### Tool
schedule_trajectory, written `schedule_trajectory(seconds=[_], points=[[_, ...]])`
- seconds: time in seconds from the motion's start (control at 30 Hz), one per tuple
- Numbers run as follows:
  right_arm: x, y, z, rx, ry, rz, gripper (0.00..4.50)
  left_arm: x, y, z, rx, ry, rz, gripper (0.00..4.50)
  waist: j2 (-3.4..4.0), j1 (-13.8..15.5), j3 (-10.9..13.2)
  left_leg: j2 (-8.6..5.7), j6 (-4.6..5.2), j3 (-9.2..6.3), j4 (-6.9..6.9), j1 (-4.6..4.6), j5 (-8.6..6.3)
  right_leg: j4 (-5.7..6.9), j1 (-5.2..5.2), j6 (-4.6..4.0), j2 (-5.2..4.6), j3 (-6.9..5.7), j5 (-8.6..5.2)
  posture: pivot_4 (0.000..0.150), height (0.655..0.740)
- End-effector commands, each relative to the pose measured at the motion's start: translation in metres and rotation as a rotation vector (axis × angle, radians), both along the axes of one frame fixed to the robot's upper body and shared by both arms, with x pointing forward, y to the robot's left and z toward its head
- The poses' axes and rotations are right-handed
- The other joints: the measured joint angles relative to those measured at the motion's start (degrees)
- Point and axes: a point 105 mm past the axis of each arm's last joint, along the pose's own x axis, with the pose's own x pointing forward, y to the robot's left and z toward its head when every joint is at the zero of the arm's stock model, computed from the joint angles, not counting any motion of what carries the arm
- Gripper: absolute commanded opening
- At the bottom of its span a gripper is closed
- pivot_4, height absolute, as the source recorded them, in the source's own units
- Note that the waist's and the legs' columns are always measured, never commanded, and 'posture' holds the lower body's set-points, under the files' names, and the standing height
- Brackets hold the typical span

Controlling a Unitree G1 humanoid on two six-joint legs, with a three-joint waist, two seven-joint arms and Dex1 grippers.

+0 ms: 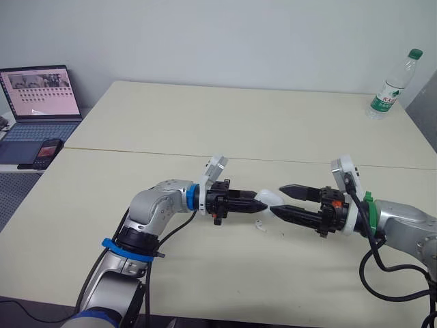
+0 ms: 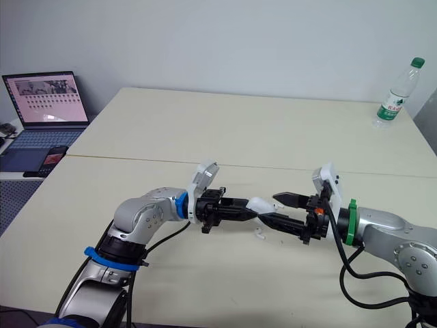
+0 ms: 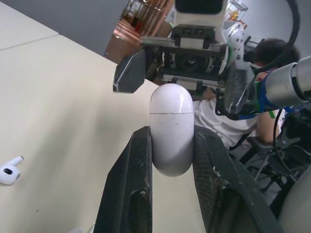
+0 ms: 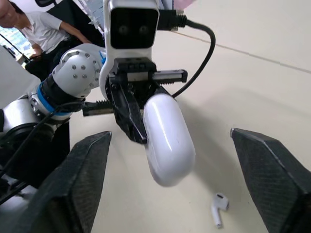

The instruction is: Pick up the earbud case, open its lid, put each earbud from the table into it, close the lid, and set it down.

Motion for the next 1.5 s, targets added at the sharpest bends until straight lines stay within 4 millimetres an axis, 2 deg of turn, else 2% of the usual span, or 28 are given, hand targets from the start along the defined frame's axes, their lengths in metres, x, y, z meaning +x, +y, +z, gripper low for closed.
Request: schedule_trajectory(seconds=[0.03,0.33,0.6,0.8,0.93,1.13,1.3,1.37,1.5], points=[[0.001,0.002,0.010,-0.025,-0.058,-0.009,3.89,0.001,-0.002,0.010,-0.028,-0.052,-0.002,0.76,0.00,0.0,0.0,0.00,0.00,0.00,0.00,0.00,0.00,0.00,0.00,0.00,0.00,0.00,0.00,0.150,0.7362],[0.014,-0.009,-0.003,-0.106,-0.033,-0.099,3.89,0.000,-0.004,0.010,-0.030,-0.071,0.002,0.76,0.00,0.0,0.0,0.00,0.00,0.00,0.00,-0.01,0.00,0.00,0.00,-0.01,-0.02,0.01,0.00,0.150,0.7362],[0.025,-0.024,0.002,-0.086,-0.055,-0.181,3.89,-0.001,-0.002,0.006,-0.019,-0.069,0.007,0.76,0.00,0.0,0.0,0.00,0.00,0.01,0.00,-0.01,0.00,0.00,0.00,-0.01,-0.01,0.01,0.00,0.150,0.7362],[0.023,-0.027,0.010,-0.070,-0.065,-0.178,3.89,0.002,0.004,0.002,-0.003,-0.066,0.033,0.76,0.00,0.0,0.0,0.00,0.00,0.01,-0.01,0.00,0.00,0.00,0.00,-0.01,-0.01,0.00,0.01,0.150,0.7362],[0.025,-0.029,0.010,-0.112,-0.072,-0.203,3.89,0.008,0.016,0.002,0.003,-0.081,0.097,0.76,0.00,0.0,0.0,0.00,0.00,0.01,-0.01,0.00,0.00,0.00,0.00,-0.01,-0.01,0.02,0.01,0.150,0.7362],[0.022,-0.022,-0.024,-0.451,-0.053,-0.162,3.89,0.019,0.053,0.004,0.006,-0.115,0.241,0.76,0.01,-0.1,0.0,0.05,0.00,0.01,-0.01,0.03,0.00,0.06,-0.05,-0.02,-0.02,0.02,0.01,0.150,0.7362],[0.027,-0.016,-0.044,-0.662,-0.021,-0.130,3.89,0.024,0.081,0.016,-0.068,-0.174,0.337,0.76,0.00,-0.2,0.0,0.02,0.00,0.12,0.02,-0.13,0.00,0.09,-0.27,-0.03,-0.07,0.09,0.01,0.150,0.7362],[0.028,-0.014,-0.048,-0.712,0.003,-0.126,3.89,0.023,0.084,0.017,-0.068,-0.201,0.354,0.76,0.00,-0.1,0.0,0.03,0.00,0.11,0.05,-0.22,0.00,0.10,-0.35,-0.05,-0.25,0.08,0.02,0.150,0.7362],[0.028,0.002,-0.057,-0.715,0.066,-0.117,3.89,0.016,0.090,0.014,-0.051,-0.239,0.351,0.76,-0.03,-0.1,0.0,0.03,-0.01,0.10,0.04,-0.41,0.01,0.13,-0.59,-0.13,-0.34,0.06,0.07,0.150,0.7362]])
